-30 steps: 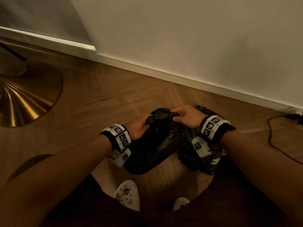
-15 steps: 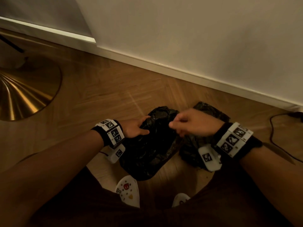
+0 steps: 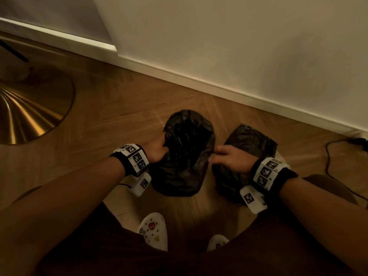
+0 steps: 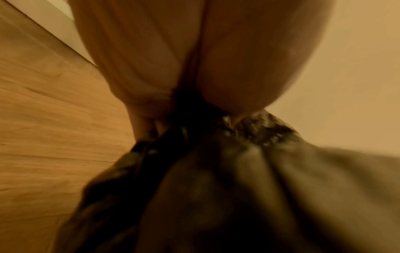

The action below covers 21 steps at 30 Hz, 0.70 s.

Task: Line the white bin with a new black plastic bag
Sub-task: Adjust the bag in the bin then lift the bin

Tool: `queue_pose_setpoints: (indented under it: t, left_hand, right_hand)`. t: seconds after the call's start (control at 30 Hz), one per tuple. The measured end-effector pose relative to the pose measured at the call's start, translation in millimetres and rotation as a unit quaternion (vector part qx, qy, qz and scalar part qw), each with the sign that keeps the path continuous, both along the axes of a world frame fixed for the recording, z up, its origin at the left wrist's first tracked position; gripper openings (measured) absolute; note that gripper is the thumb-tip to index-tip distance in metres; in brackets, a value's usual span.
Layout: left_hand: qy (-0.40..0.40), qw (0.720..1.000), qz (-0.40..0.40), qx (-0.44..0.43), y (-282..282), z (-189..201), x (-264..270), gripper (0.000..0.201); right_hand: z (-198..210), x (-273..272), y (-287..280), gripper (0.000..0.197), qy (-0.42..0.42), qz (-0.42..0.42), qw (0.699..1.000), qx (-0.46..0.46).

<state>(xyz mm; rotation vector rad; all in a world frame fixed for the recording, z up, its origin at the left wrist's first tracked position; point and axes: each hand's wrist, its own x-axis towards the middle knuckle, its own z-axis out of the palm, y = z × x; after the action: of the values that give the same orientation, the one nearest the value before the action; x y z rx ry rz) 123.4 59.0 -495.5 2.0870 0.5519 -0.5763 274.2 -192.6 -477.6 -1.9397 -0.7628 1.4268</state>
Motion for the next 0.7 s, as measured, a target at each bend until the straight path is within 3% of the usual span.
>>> queue_pose_setpoints:
  t: [0.1, 0.2, 0.37, 0.53, 0.7]
  left_hand:
    - [-0.052, 0.998, 0.018, 0.001, -1.2, 0.5, 1.7, 0.074]
    - [-0.047, 0.998, 0.035, -0.017, 0.1, -1.8, 2.1, 0.08]
    - [-0.038, 0.997, 0.042, -0.045, -1.1, -4.5, -4.2, 0.087]
    - [-0.036, 0.996, 0.052, -0.062, -3.6, -4.6, -6.9, 0.08]
    - [-0.029, 0.993, 0.057, -0.098, 0.0, -4.3, -7.7, 0.081]
  right_hand:
    - [5.8, -0.8, 19.4, 0.056, 0.132, -0.169, 0.977, 0.019]
    - [1.7, -1.6, 31.8, 0.071, 0.173, -0.224, 0.959, 0.008]
    - [-21.3, -6.4, 42.7, 0.096, 0.309, -0.278, 0.909, -0.013]
    - [-33.6, -25.3, 54.2, 0.083, 0.3, -0.303, 0.905, 0.004]
    - [-56.8, -1.6, 46.4, 0.094, 0.187, -0.3, 0.935, -0.03]
